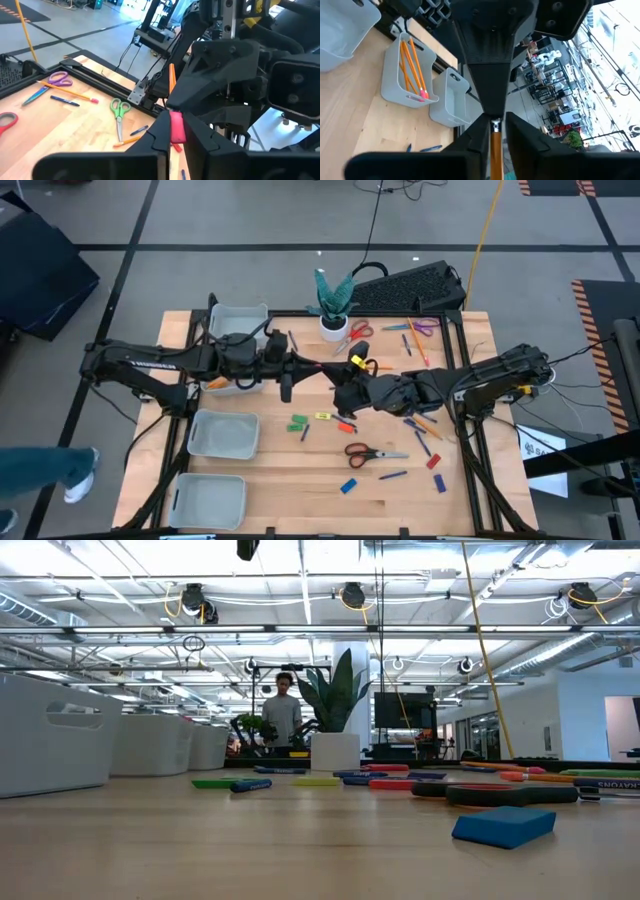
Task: Sort crayons/erasers/pens/pencils in bins
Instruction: Put the orange pencil into the middle top gray bin
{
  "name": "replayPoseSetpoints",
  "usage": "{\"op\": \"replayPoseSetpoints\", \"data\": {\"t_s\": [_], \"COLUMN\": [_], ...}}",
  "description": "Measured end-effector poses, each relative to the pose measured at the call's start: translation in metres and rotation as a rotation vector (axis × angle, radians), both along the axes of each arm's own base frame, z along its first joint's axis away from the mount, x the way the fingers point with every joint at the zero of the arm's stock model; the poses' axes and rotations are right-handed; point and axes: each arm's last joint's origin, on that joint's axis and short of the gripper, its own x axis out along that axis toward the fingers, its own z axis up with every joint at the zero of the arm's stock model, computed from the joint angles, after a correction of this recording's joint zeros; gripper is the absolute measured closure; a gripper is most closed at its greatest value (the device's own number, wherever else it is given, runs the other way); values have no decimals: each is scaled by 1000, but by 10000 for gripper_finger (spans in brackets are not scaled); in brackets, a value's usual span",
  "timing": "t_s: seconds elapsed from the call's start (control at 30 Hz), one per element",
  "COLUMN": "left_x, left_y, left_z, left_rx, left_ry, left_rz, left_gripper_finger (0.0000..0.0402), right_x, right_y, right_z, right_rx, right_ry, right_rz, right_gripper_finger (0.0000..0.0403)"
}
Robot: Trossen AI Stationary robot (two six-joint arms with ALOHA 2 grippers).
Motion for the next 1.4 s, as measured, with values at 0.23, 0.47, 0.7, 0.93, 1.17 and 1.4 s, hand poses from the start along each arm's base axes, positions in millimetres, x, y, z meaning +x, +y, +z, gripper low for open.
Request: {"op": "replayPoseSetpoints", "data": {"t_s": [0.23,0.47,0.7,0.93,1.17,1.4], "left_x": [-15,-53,-110,-171,-226,-254], "left_y": [6,19,27,17,11,11], "left_z": [6,8,0,2,-3,-10], "left_rx": [49,51,40,46,36,38], "left_ry": [30,191,463,557,612,671], "left_rz": [54,146,288,378,411,384], "left_gripper_finger": [378,378,378,378,378,378], "right_x": [-1,-4,-5,-6,-6,-6], "right_y": [11,18,21,21,20,19], "right_z": [4,3,2,0,-1,-1], "right_rx": [71,153,243,275,316,353], "right_ry": [-61,-101,-135,-133,-150,-177], "right_rz": [44,34,16,3,-11,-53], "right_gripper_finger": [257,197,184,183,183,183]}}
